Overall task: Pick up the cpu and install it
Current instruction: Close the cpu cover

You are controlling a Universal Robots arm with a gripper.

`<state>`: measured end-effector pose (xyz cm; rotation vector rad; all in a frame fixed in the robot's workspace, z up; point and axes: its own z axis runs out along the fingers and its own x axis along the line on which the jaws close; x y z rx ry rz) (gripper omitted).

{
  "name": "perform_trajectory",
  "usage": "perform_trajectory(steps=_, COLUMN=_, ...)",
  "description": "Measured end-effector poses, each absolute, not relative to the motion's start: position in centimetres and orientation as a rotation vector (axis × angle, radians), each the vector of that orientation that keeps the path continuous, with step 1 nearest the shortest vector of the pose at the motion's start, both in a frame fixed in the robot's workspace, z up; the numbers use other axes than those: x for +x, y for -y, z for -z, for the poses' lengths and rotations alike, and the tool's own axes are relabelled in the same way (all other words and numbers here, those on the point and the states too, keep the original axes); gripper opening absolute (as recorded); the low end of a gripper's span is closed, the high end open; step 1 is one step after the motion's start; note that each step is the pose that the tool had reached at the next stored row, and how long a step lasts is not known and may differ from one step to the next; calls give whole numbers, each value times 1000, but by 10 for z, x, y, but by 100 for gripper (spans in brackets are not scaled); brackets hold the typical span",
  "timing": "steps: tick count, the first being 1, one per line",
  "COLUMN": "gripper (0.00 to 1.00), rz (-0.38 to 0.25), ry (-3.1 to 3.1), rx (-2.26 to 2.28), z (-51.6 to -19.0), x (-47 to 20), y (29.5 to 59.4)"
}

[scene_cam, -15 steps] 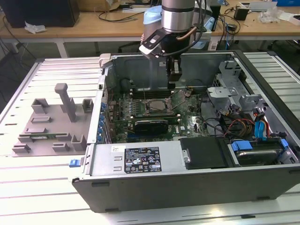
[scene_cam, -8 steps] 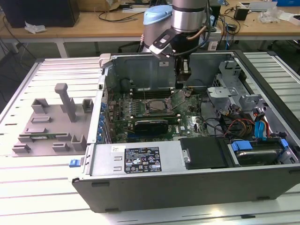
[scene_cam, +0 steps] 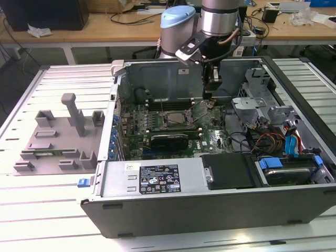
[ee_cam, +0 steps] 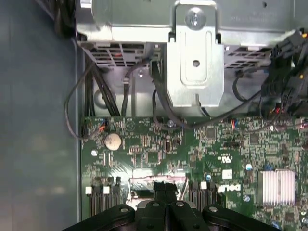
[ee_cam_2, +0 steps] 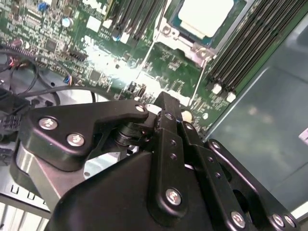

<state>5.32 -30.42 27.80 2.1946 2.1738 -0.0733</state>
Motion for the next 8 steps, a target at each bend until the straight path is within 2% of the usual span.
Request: perform_trajectory(steps=8, gripper=11, rz=73, ry=-2174, rx=2195, z=-278, x=61, y=304)
